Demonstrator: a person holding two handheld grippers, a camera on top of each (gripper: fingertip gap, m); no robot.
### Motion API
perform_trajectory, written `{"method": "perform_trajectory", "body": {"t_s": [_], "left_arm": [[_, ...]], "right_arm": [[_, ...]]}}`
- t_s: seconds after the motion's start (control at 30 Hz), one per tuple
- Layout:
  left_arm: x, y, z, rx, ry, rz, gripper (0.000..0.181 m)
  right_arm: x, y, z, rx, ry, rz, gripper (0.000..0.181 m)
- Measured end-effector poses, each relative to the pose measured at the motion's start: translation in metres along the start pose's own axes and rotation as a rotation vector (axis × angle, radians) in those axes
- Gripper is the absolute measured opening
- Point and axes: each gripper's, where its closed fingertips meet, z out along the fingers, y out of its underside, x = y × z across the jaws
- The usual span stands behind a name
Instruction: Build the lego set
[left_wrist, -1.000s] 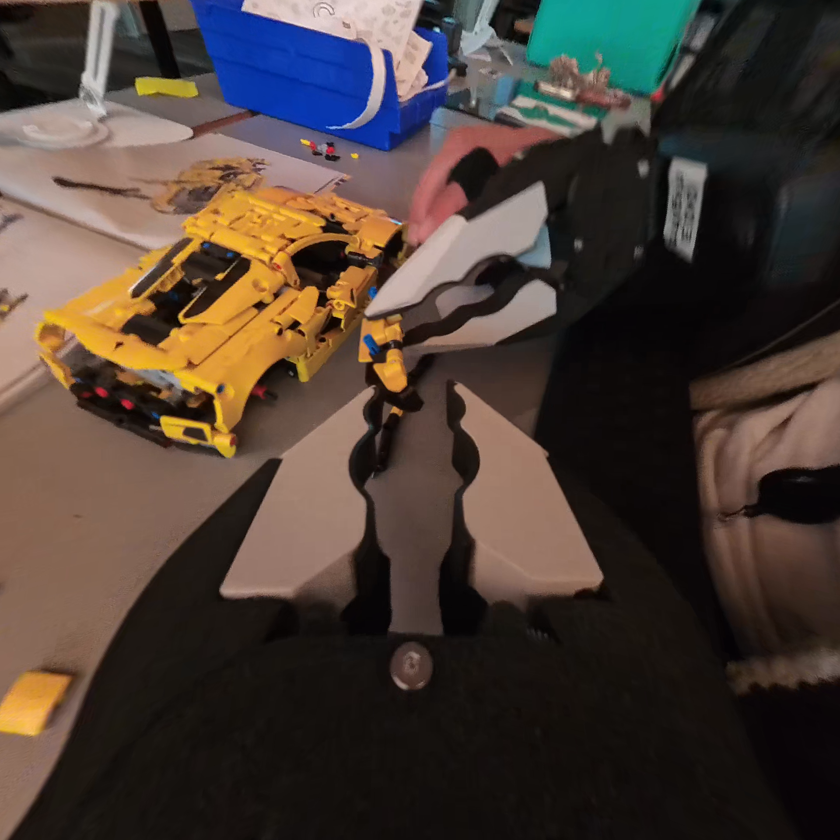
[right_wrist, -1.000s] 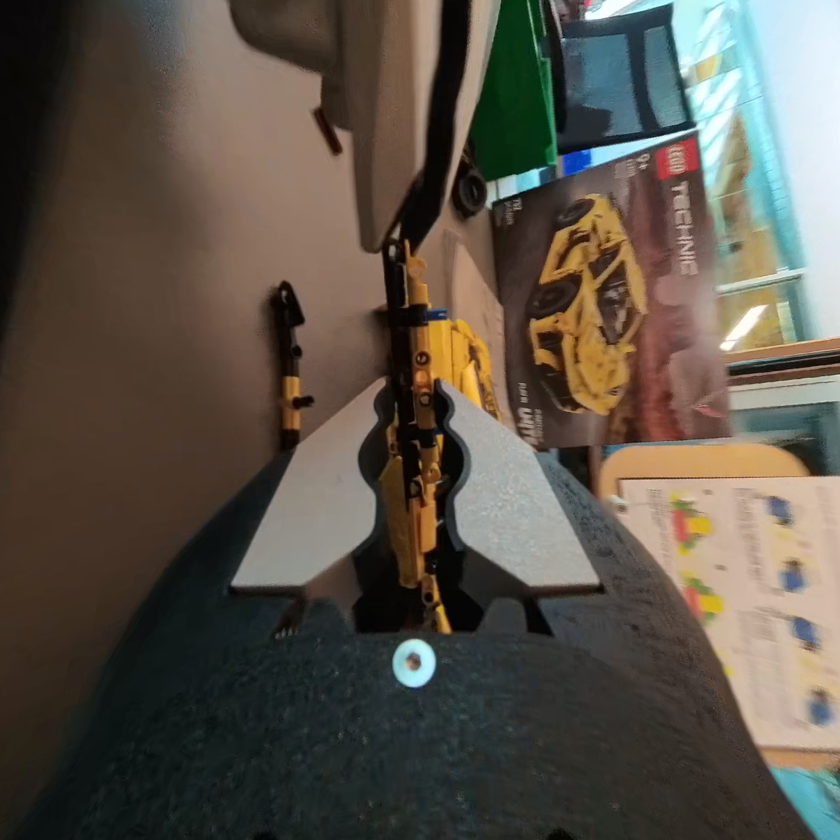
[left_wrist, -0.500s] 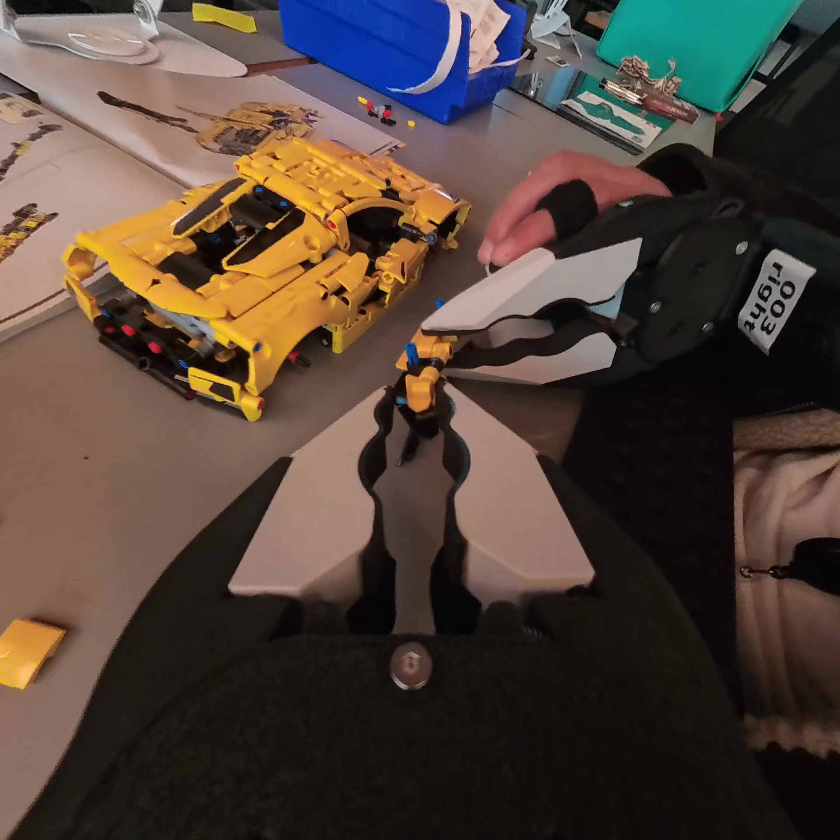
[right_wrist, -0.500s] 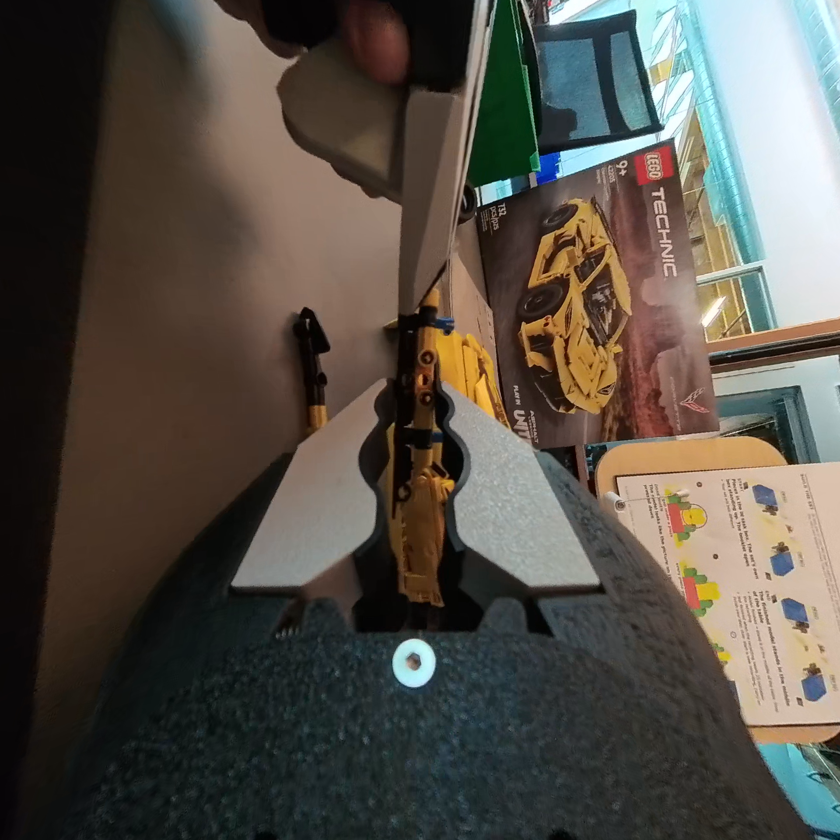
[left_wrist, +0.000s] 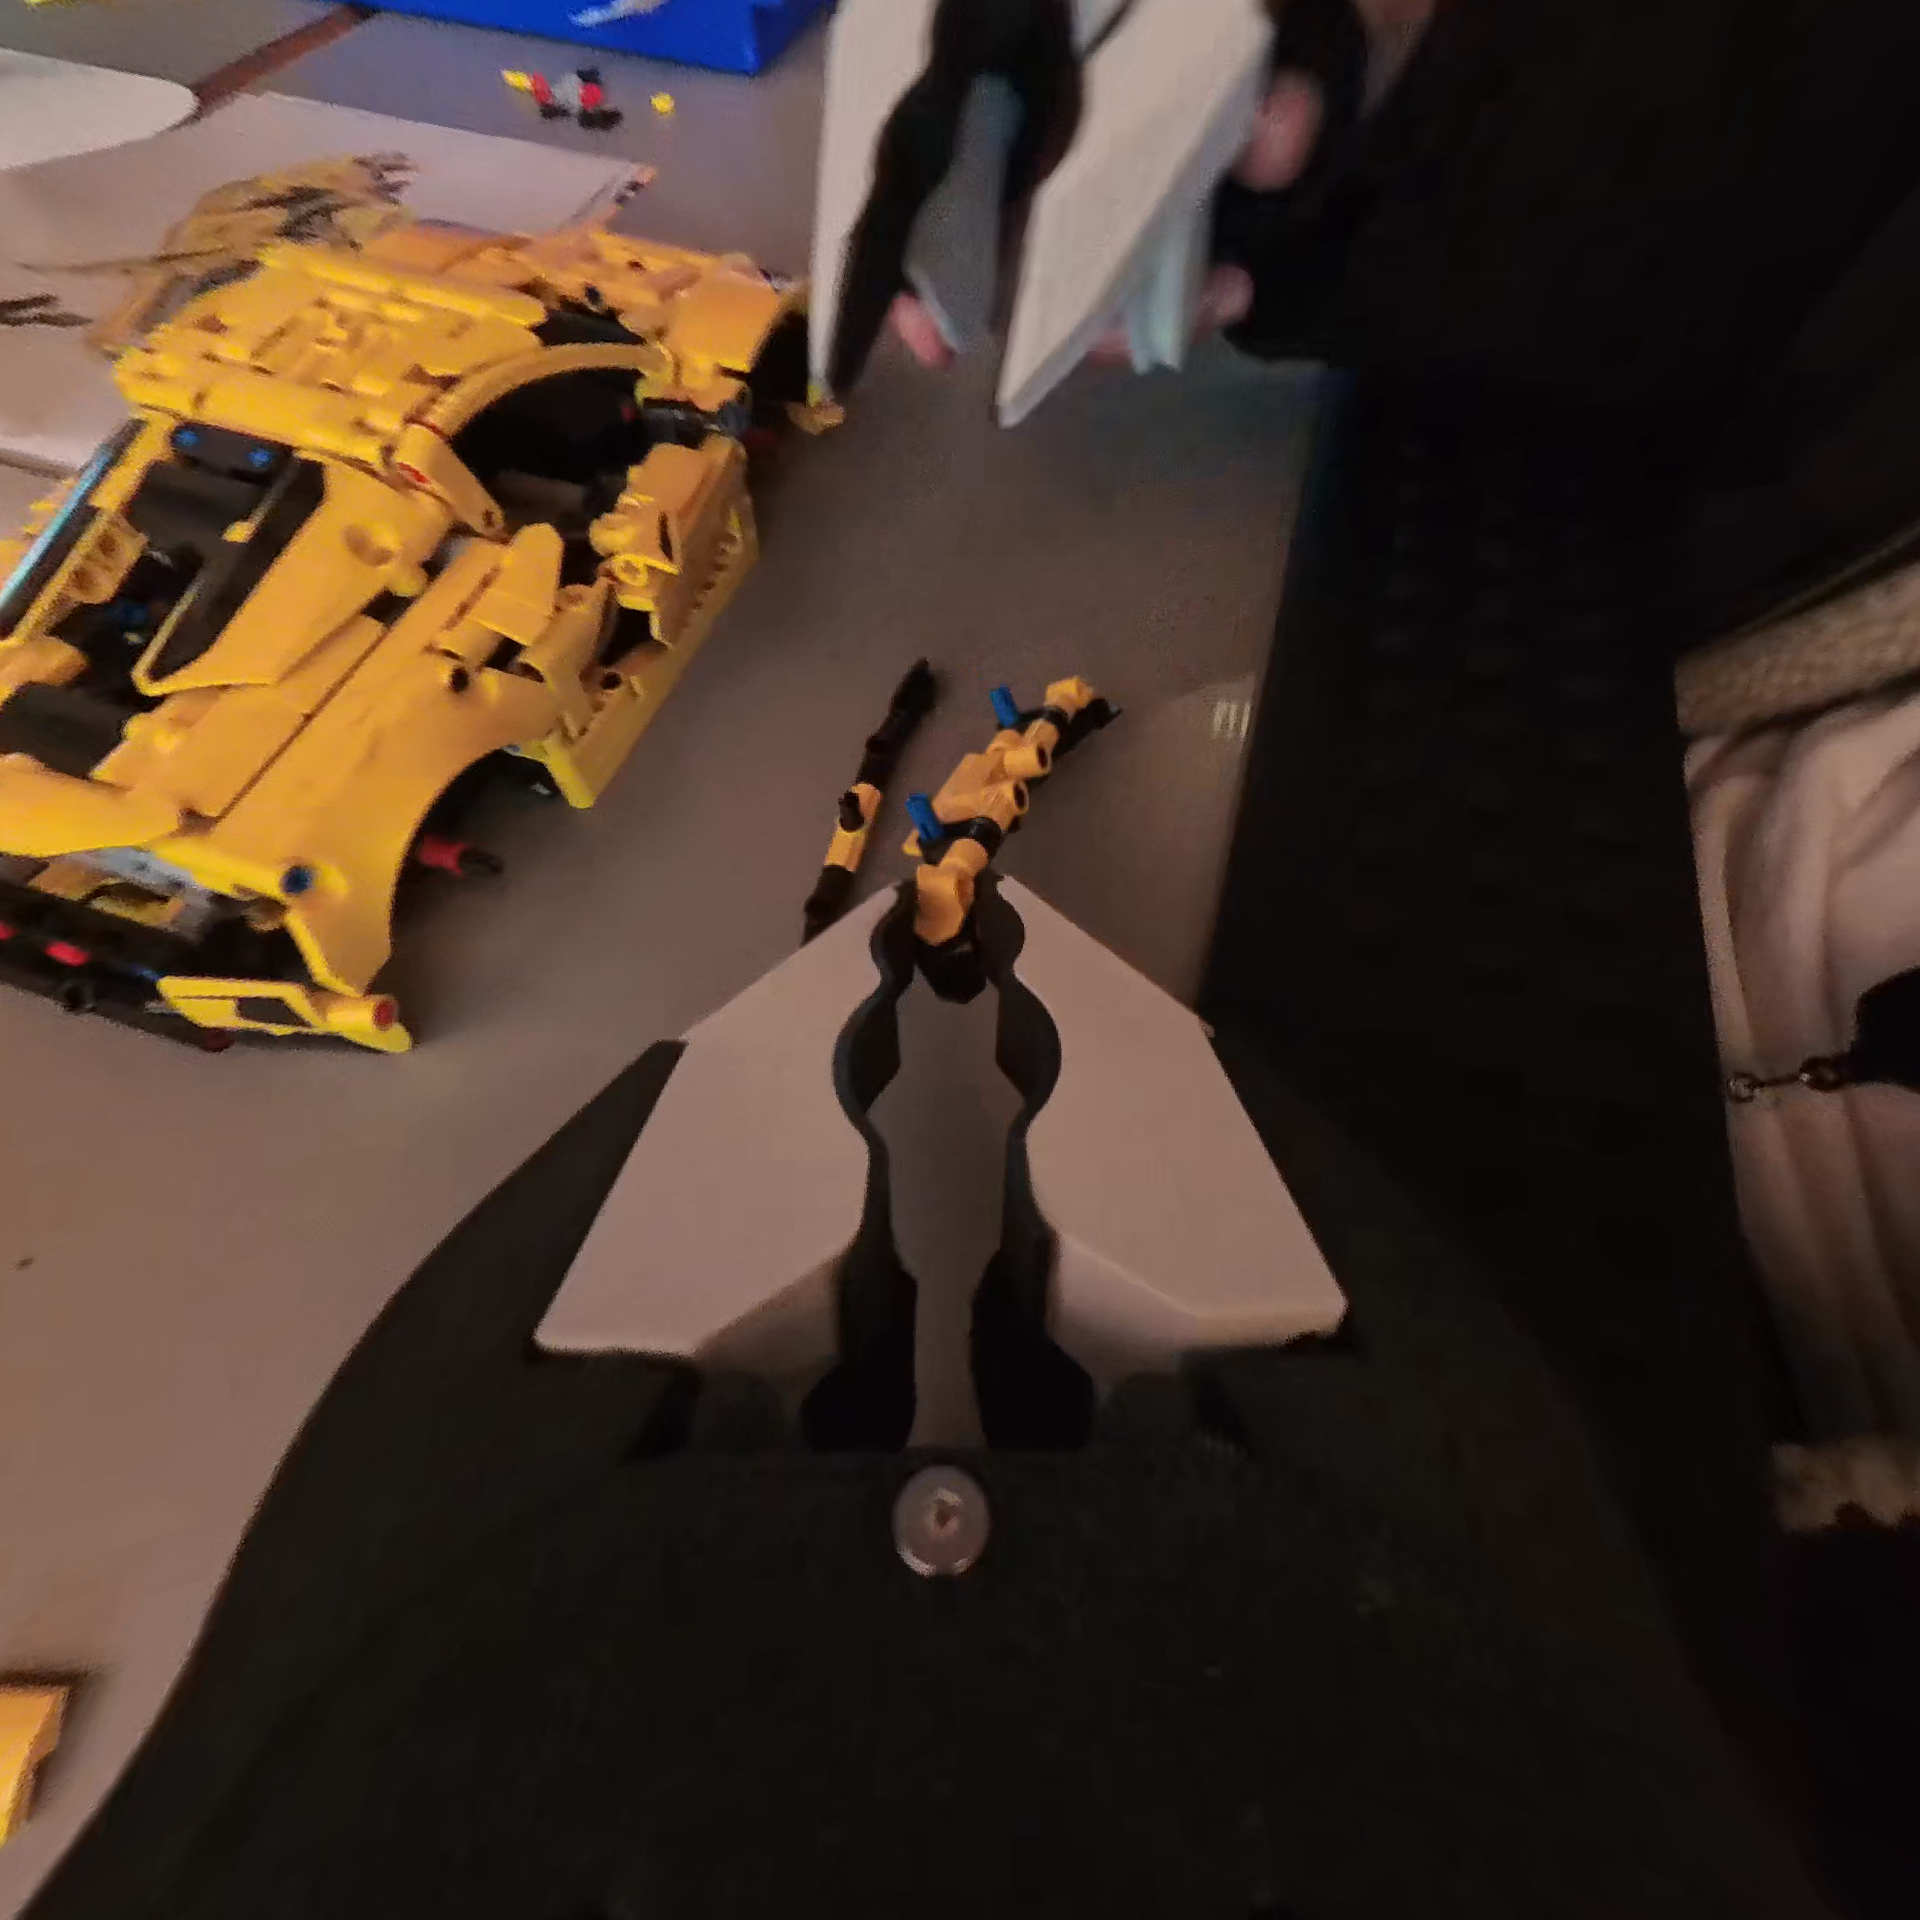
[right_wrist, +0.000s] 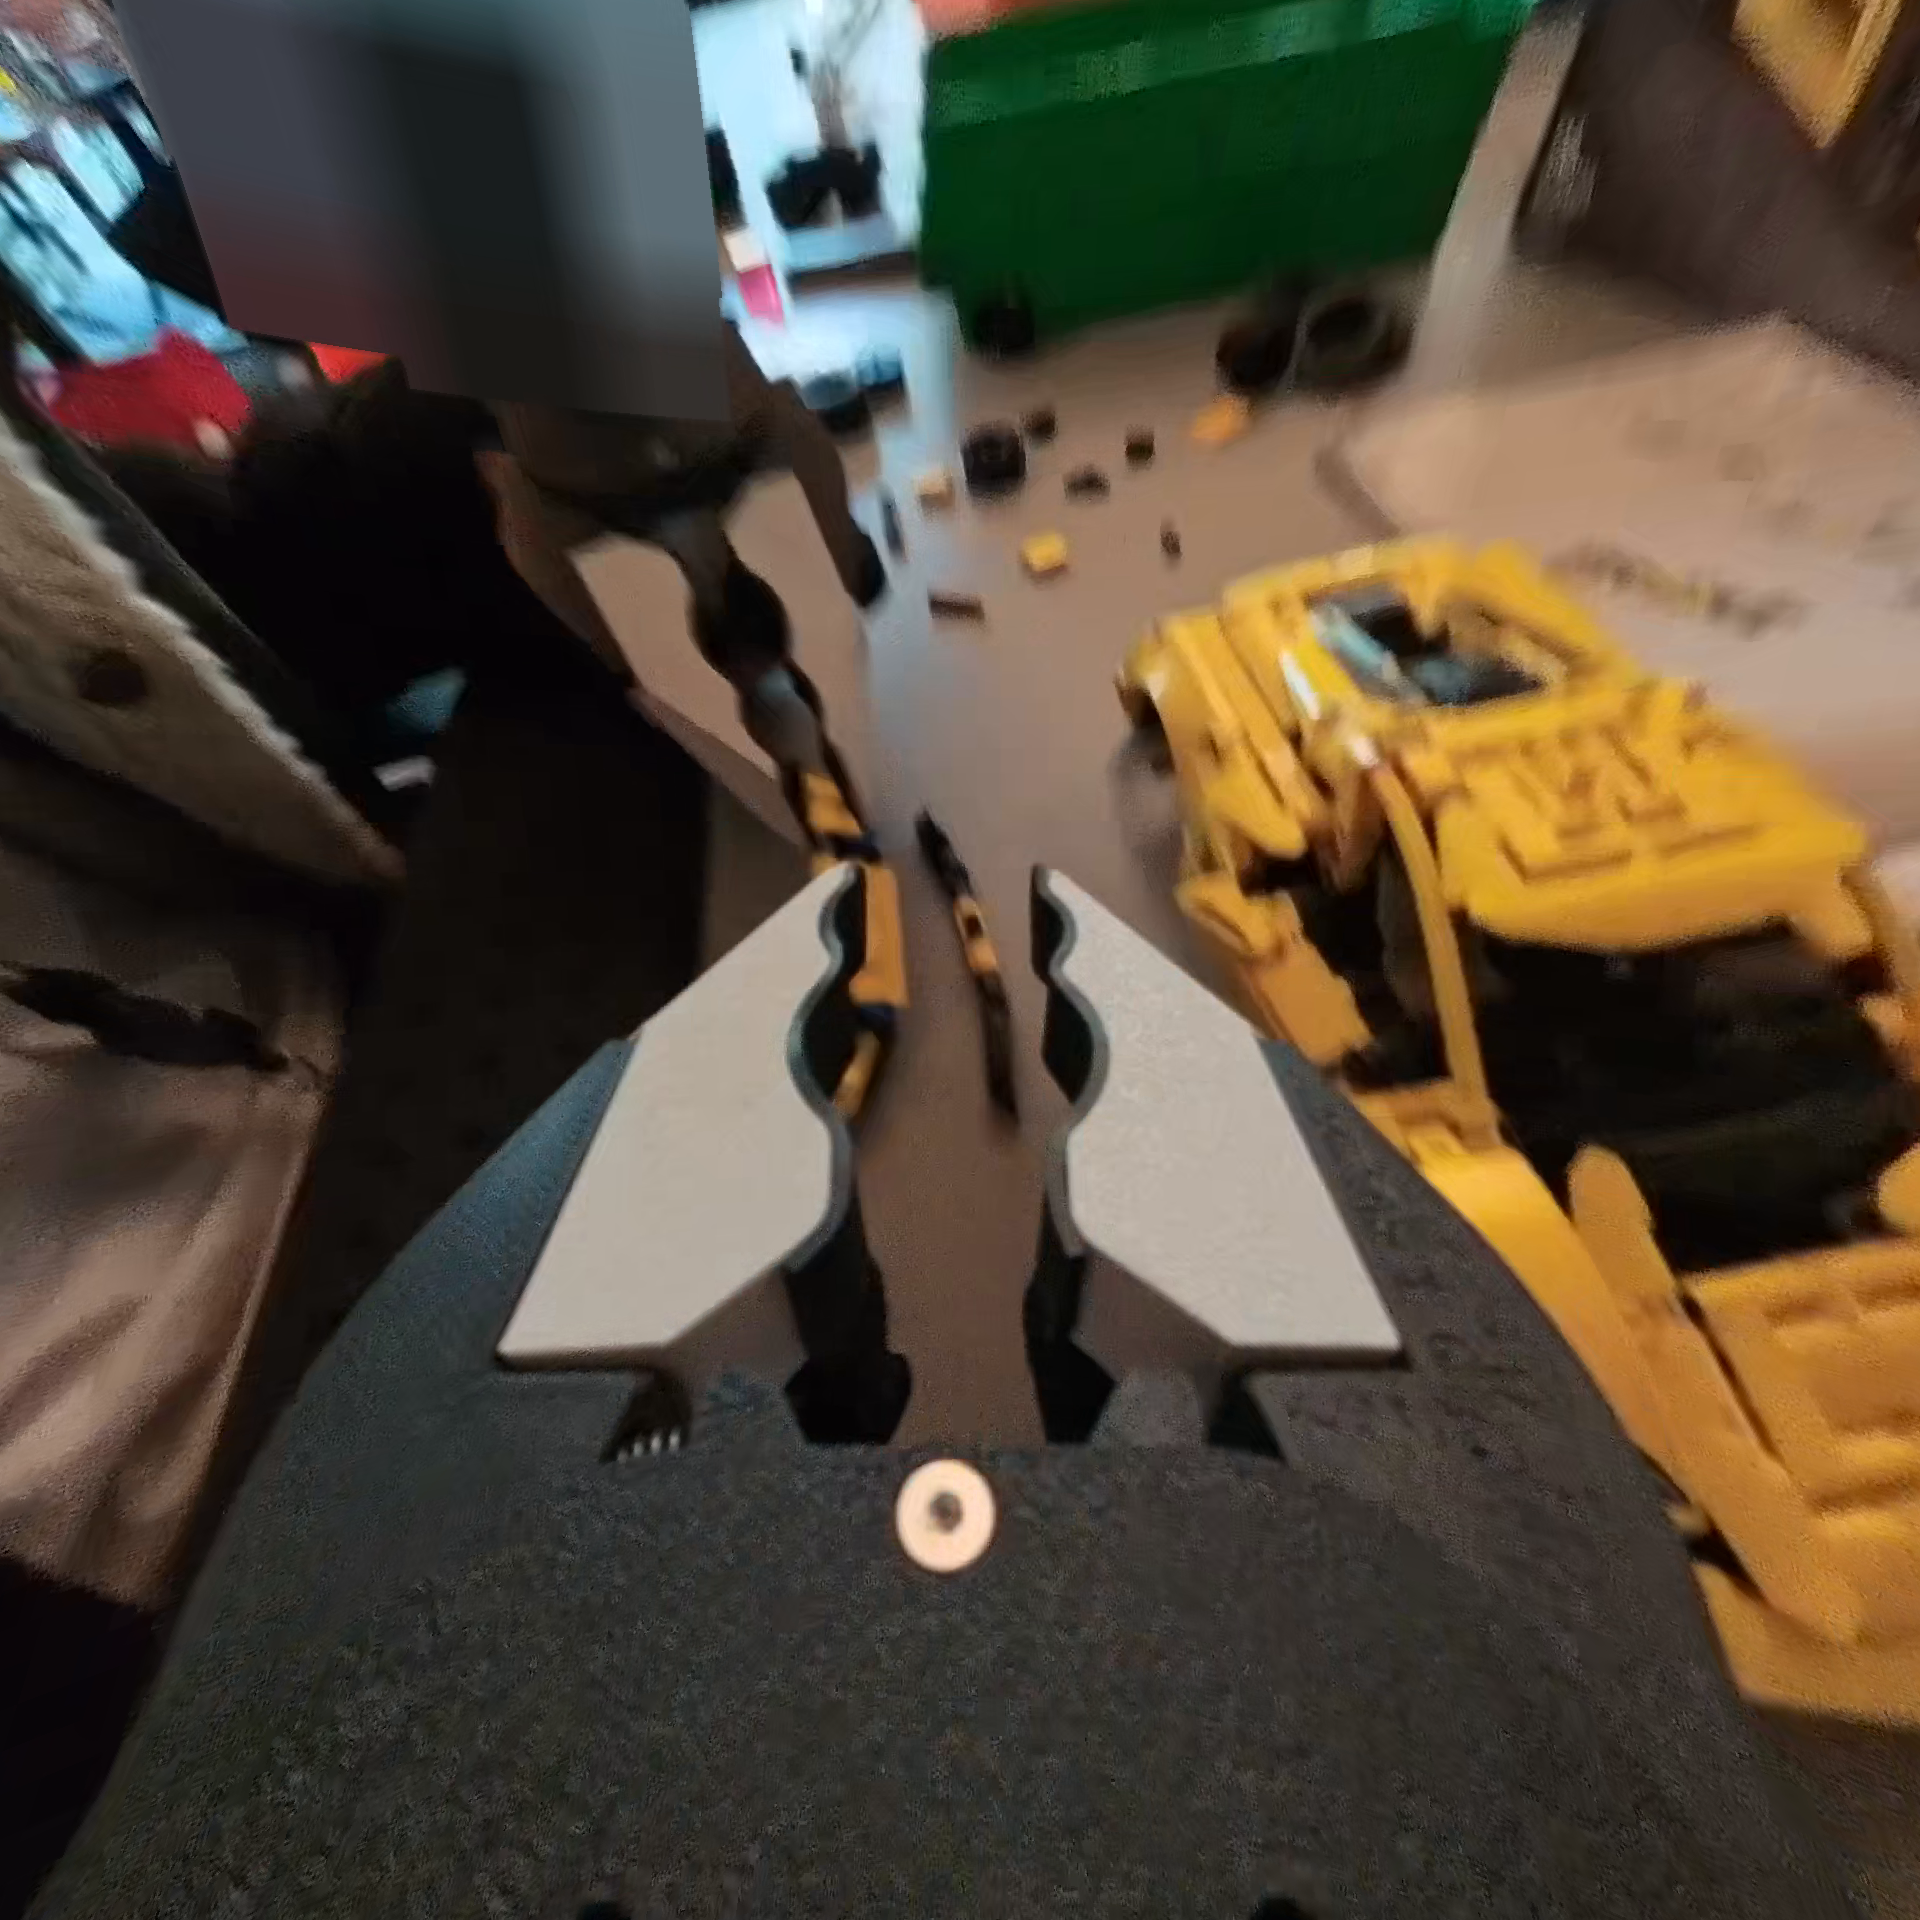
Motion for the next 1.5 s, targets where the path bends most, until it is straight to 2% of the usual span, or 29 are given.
{"method": "perform_trajectory", "body": {"t_s": [0.07, 0.17, 0.23, 0.37, 0.47, 0.73, 0.8, 0.93, 1.07, 1.23, 1.37, 1.43, 1.5], "left_arm": [[-0.002, 0.002, 0.002, -0.02, -0.024, 0.019, 0.011], [-0.007, 0.003, 0.001, -0.019, -0.054, 0.019, 0.011], [-0.006, 0.005, 0.001, -0.031, -0.051, 0.021, 0.011], [-0.003, 0.014, 0.006, -0.095, -0.042, 0.052, 0.011], [-0.003, 0.018, 0.007, -0.121, -0.052, 0.065, 0.011], [-0.013, 0.024, 0.007, -0.155, -0.126, 0.08, 0.011], [-0.012, 0.025, 0.008, -0.166, -0.127, 0.093, 0.011], [-0.013, 0.027, 0.009, -0.175, -0.138, 0.101, 0.011], [-0.014, 0.026, 0.009, -0.176, -0.148, 0.108, 0.013], [-0.012, 0.018, 0.004, -0.118, -0.13, 0.089, 0.027], [-0.007, -0.002, -0.011, 0.015, -0.037, 0.014, 0.028], [-0.02, -0.007, -0.019, 0.052, -0.036, -0.045, 0.027], [-0.039, 0.004, -0.021, -0.013, -0.076, -0.049, 0.027]], "right_arm": [[0.017, 0.024, 0.003, -0.144, 0.034, 0.019, 0.029], [0.013, 0.037, 0.02, -0.193, 0.016, -0.018, 0.026], [0.015, 0.048, 0.03, -0.277, 0.04, -0.091, 0.026], [0.018, 0.057, 0.04, -0.398, 0.064, -0.222, 0.017], [0.018, 0.057, 0.045, -0.426, 0.035, -0.242, 0.011], [0.018, 0.051, 0.046, -0.401, 0.013, -0.215, 0.006], [0.02, 0.044, 0.043, -0.363, 0.026, -0.2, 0.011], [0.015, 0.052, 0.042, -0.408, -0.022, -0.199, 0.02], [0.014, 0.055, 0.046, -0.419, -0.023, -0.194, 0.019], [0.018, 0.047, 0.03, -0.388, 0.012, -0.155, 0.017], [0.013, 0.051, 0.025, -0.387, 0.03, -0.147, 0.018], [0.01, 0.053, 0.029, -0.377, 0.037, -0.153, 0.019], [0.006, 0.053, 0.035, -0.357, 0.033, -0.149, 0.019]]}}
